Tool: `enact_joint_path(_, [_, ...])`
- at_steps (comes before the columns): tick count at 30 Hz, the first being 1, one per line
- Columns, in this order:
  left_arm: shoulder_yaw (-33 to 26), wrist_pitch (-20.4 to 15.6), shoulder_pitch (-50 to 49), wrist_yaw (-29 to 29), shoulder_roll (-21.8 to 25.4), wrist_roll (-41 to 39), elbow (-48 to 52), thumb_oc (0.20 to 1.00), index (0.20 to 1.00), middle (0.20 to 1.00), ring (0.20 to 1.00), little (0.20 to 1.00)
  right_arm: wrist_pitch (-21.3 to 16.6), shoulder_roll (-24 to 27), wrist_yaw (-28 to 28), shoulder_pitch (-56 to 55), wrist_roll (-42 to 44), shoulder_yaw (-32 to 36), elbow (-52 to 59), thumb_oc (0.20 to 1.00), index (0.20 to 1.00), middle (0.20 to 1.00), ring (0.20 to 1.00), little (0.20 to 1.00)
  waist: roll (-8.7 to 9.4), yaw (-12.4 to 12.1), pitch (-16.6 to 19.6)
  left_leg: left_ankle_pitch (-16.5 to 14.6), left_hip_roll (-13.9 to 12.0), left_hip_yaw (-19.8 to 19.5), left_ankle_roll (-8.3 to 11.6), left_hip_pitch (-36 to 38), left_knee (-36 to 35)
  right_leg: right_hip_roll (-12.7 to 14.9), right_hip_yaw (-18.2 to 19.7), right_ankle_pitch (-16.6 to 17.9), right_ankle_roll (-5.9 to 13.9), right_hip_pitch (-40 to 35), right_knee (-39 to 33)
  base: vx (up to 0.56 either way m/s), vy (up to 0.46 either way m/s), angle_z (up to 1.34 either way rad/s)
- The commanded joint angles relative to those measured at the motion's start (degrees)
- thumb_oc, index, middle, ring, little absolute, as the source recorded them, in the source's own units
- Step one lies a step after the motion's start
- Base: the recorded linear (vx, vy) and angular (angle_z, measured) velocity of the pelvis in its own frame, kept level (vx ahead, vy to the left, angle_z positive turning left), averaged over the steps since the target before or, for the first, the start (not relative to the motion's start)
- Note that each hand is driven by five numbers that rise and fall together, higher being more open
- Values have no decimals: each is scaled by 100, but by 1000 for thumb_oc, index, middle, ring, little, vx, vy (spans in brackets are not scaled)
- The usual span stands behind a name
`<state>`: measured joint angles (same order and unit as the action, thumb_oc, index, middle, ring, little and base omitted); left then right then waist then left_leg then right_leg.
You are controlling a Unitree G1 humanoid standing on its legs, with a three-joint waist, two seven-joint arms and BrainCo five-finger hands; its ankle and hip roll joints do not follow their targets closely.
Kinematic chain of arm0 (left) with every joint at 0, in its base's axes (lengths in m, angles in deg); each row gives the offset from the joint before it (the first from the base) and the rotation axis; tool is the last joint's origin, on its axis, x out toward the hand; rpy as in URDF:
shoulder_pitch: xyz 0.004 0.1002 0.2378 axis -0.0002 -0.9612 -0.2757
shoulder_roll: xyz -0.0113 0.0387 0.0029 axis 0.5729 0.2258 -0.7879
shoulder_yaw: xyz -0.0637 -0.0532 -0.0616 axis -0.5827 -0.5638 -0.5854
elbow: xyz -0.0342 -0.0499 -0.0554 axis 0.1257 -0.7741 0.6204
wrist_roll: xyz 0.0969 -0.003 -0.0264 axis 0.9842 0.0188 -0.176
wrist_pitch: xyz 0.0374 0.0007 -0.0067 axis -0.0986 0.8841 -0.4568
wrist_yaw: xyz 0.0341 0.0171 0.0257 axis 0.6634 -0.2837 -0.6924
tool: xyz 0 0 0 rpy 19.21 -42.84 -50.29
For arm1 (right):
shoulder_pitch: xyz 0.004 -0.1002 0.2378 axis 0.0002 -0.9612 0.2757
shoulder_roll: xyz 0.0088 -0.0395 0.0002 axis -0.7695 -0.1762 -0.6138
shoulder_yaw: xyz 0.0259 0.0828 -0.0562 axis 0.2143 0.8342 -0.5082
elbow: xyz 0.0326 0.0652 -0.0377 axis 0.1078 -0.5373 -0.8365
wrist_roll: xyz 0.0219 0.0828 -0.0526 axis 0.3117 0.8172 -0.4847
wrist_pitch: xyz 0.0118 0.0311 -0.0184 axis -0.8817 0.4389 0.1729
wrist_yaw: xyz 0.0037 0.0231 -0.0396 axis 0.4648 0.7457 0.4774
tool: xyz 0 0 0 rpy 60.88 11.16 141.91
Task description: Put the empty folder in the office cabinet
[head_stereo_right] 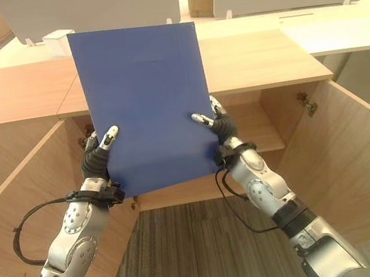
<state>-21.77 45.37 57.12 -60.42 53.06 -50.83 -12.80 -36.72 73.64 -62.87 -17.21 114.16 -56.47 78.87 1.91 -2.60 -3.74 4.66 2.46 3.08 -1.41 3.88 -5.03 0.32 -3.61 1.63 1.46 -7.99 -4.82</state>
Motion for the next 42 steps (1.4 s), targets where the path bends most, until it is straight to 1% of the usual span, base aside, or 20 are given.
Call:
enact_joint_path(1, [468, -292, 354, 538, 65, -243, 554, 200, 200, 200, 200, 200, -95, -124, -2, 792, -168, -54, -250, 1000, 1000, 1000, 1000, 1000, 187, -89, 247, -662, -348, 19, 379, 178, 3, 475, -153, -137, 483, -13, -18, -1, -9, 5])
enact_joint_path(3, [583, -277, 312, 592, 121, -316, 655, 200, 200, 200, 200, 200, -96, -54, -91, 1123, -120, -67, -509, 1000, 1000, 1000, 1000, 1000, 207, -126, 251, -660, -352, 2, 382, 175, 3, 466, -156, -139, 483, -12, -18, -3, -9, 2])
enact_joint_path(6, [628, -255, 276, 594, 153, -355, 744, 200, 200, 200, 200, 200, -139, -124, -150, 1339, -35, -61, -697, 1000, 1000, 1000, 1000, 1000, 218, -155, 243, -655, -349, -2, 382, 166, 3, 462, -154, -135, 482, -9, -18, 0, 0, 0])
enact_joint_path(7, [670, -229, 205, 611, 146, -412, 782, 200, 200, 200, 200, 200, -162, -242, -205, 1437, -21, -45, -817, 200, 200, 200, 200, 200, 219, -178, 242, -652, -347, -11, 379, 159, 3, 456, -158, -135, 478, -5, -18, 0, 0, 0])
enact_joint_path(10, [702, -199, 189, 620, 164, -439, 804, 200, 200, 200, 200, 200, -166, -331, -233, 1463, -50, -52, -833, 200, 200, 200, 200, 200, 218, -191, 239, -653, -350, -5, 379, 162, 3, 451, -156, -134, 475, -7, -18, 0, 0, 0])
enact_joint_path(15, [736, -163, 247, 574, 94, -405, 777, 200, 200, 200, 200, 200, -61, -547, -232, 1347, -85, -144, -872, 200, 200, 200, 200, 200, 199, -197, 228, -660, -346, -15, 377, 171, 3, 452, -161, -130, 469, -21, -18, 0, 0, 0])
enact_joint_path(25, [622, -185, 338, 441, -27, -305, 625, 200, 200, 200, 200, 200, 5, -711, -255, 926, -172, -72, -825, 200, 200, 200, 200, 200, 164, -163, 217, -660, -332, -22, 384, 175, 3, 467, -176, -114, 465, -30, -18, -3, 1, 0])
enact_joint_path(26, [583, -193, 348, 411, -42, -267, 592, 959, 959, 959, 959, 959, 13, -713, -259, 863, -187, -60, -833, 200, 200, 200, 200, 200, 161, -159, 216, -660, -332, -24, 383, 176, 3, 468, -171, -111, 463, -27, -18, 0, 0, 0])
enact_joint_path(27, [494, -219, 371, 344, -57, -170, 531, 1000, 1000, 1000, 1000, 1000, 41, -674, -240, 732, -263, -19, -828, 200, 200, 200, 200, 200, 156, -148, 210, -656, -335, -28, 385, 175, 3, 468, -176, -106, 461, -20, -18, 0, 0, 0])
enact_joint_path(30, [425, -227, 352, 329, -58, -120, 530, 1000, 1000, 1000, 1000, 1000, 68, -643, -214, 611, -307, 1, -806, 200, 200, 200, 200, 200, 152, -145, 203, -652, -337, -25, 386, 171, 3, 470, -182, -102, 462, -16, -18, 0, 0, 0])
enact_joint_path(32, [-164, -321, 0, 208, -19, 155, 598, 1000, 1000, 1000, 1000, 1000, 329, -398, -36, -161, -627, 129, -637, 200, 200, 200, 200, 200, 174, -175, 142, -631, -338, -37, 396, 134, 3, 480, -213, -95, 478, 15, -18, 0, 0, 0])
enact_joint_path(33, [-356, -335, -148, 173, -6, 246, 622, 1000, 1000, 1000, 1000, 1000, 405, -307, 10, -424, -726, 174, -562, 200, 200, 200, 200, 200, 181, -194, 122, -623, -336, -47, 398, 115, 3, 482, -228, -97, 485, 25, -18, 0, 0, 0])
enact_joint_path(34, [-356, -335, -148, 173, -6, 246, 622, 1000, 1000, 1000, 1000, 1000, 405, -307, 10, -424, -726, 174, -562, 200, 200, 200, 200, 200, 181, -194, 122, -623, -336, -47, 398, 115, 3, 482, -228, -97, 485, 25, -18, 0, 0, 0])
enact_joint_path(35, [-572, -354, -363, 156, 2, 379, 651, 1000, 1000, 1000, 1000, 1000, 489, -225, 75, -722, -816, 244, -519, 200, 200, 200, 200, 200, 192, -222, 108, -617, -336, -59, 399, 105, 3, 485, -242, -94, 492, 36, -18, -15, -16, 4])
enact_joint_path(36, [-1132, -490, -700, -50, 40, 985, 626, 1000, 1000, 1000, 1000, 1000, 607, -53, 209, -1183, -1064, 368, -669, 200, 200, 200, 200, 200, 234, -315, 34, -601, -330, -89, 410, 48, 3, 491, -292, -98, 509, 72, -18, -15, -16, 5])
enact_joint_path(37, [-1133, -489, -702, -50, 40, 986, 628, 1000, 1000, 1000, 1000, 1000, 607, -53, 209, -1185, -1064, 367, -669, 200, 200, 200, 200, 200, 234, -313, 35, -601, -330, -90, 410, 47, 3, 491, -293, -98, 509, 72, -18, -28, -32, 6])
enact_joint_path(38, [-1425, -573, -841, -196, 85, 1418, 582, 1000, 1000, 1000, 1000, 1000, 635, 34, 266, -1428, -1218, 480, -729, 200, 200, 200, 200, 200, 273, -376, -15, -589, -327, -108, 422, -8, 3, 491, -317, -101, 518, 107, -18, -40, -43, 6])
enact_joint_path(39, [-1633, -635, -966, -263, 115, 1640, 522, 1000, 1000, 1000, 1000, 1000, 679, 104, 343, -1616, -1327, 579, -756, 200, 200, 200, 200, 200, 307, -426, -64, -564, -334, -129, 429, -84, 3, 487, -333, -101, 527, 160, -18, -81, -72, 9])
enact_joint_path(41, [-2097, -676, -1390, -394, 121, 2144, -23, 1000, 1000, 1000, 1000, 1000, 745, 317, 460, -1943, -1752, 812, -948, 200, 200, 200, 200, 200, 373, -579, -283, -450, -352, -193, 448, -364, 3, 481, -416, -67, 542, 374, -18, -132, -81, 23])
enact_joint_path(42, [-2092, -684, -1391, -395, 120, 2148, -29, 1000, 1000, 1000, 1000, 1000, 747, 317, 463, -1952, -1757, 815, -943, 200, 200, 200, 200, 200, 374, -575, -267, -448, -351, -198, 448, -378, 3, 481, -421, -67, 542, 385, -18, -124, -67, 20])
